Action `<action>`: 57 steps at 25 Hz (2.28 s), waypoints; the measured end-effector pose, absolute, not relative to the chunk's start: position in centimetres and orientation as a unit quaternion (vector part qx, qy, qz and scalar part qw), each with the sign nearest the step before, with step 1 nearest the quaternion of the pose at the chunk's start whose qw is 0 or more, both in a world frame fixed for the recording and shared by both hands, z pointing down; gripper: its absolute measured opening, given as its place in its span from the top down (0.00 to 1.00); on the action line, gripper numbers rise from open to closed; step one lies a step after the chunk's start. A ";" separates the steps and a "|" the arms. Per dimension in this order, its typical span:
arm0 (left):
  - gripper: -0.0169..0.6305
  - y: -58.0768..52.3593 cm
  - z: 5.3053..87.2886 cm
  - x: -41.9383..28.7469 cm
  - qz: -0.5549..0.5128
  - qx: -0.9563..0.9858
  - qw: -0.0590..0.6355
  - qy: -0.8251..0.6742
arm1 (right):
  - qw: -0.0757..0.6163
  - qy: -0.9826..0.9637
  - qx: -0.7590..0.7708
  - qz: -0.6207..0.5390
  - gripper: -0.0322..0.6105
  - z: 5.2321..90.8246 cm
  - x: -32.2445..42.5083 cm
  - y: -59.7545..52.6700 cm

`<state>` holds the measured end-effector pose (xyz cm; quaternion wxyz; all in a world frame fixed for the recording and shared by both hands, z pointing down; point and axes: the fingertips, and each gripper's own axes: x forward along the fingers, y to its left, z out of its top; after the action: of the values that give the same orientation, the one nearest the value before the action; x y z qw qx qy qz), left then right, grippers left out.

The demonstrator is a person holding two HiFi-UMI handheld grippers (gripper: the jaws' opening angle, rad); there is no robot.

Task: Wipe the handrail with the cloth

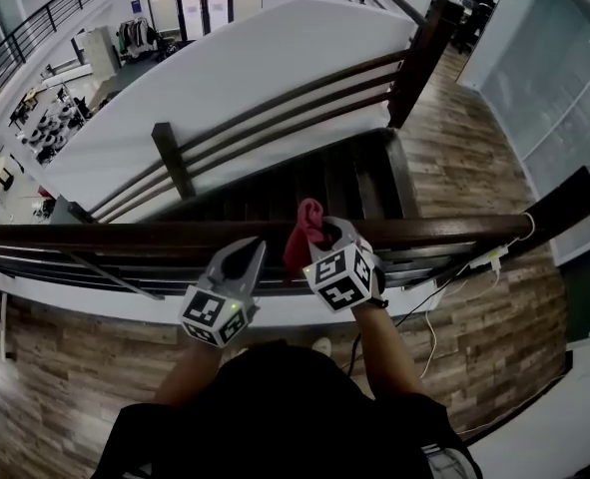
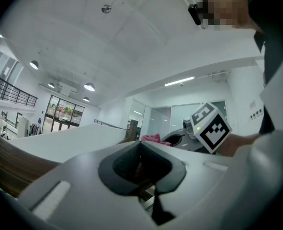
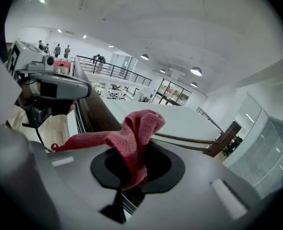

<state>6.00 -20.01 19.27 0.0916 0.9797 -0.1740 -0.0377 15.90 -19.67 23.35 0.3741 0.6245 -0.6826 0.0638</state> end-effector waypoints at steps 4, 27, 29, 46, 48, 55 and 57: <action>0.98 -18.9 19.0 8.2 -0.038 0.977 0.078 -0.195 | 0.379 -0.701 0.602 0.051 0.88 23.3 17.4 -18.7; 0.98 -14.8 19.5 14.9 -0.013 0.973 0.097 -0.207 | 0.383 -0.663 0.642 0.045 0.88 22.9 26.6 -13.7; 0.98 -14.4 19.3 15.4 -0.019 0.976 0.103 -0.189 | 0.392 -0.645 0.654 0.054 0.88 23.0 27.9 -13.3; 0.98 -12.9 18.8 22.1 -0.020 0.983 0.103 -0.152 | 0.403 -0.621 0.669 0.058 0.88 23.1 32.7 -11.2; 0.98 -12.6 18.4 23.5 -0.024 0.983 0.101 -0.152 | 0.410 -0.625 0.662 0.048 0.88 23.2 33.5 -10.8; 0.98 -10.8 17.7 28.0 -0.026 0.983 0.088 -0.157 | 0.426 -0.637 0.642 0.032 0.88 23.2 37.1 -9.5; 0.98 -10.3 18.0 29.0 -0.022 0.983 0.089 -0.157 | 0.423 -0.636 0.644 0.032 0.88 23.1 38.3 -9.0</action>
<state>29.02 -10.27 17.98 0.0888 0.9833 -0.1572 -0.0224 38.35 -9.00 23.13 0.4227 0.6444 -0.6364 0.0322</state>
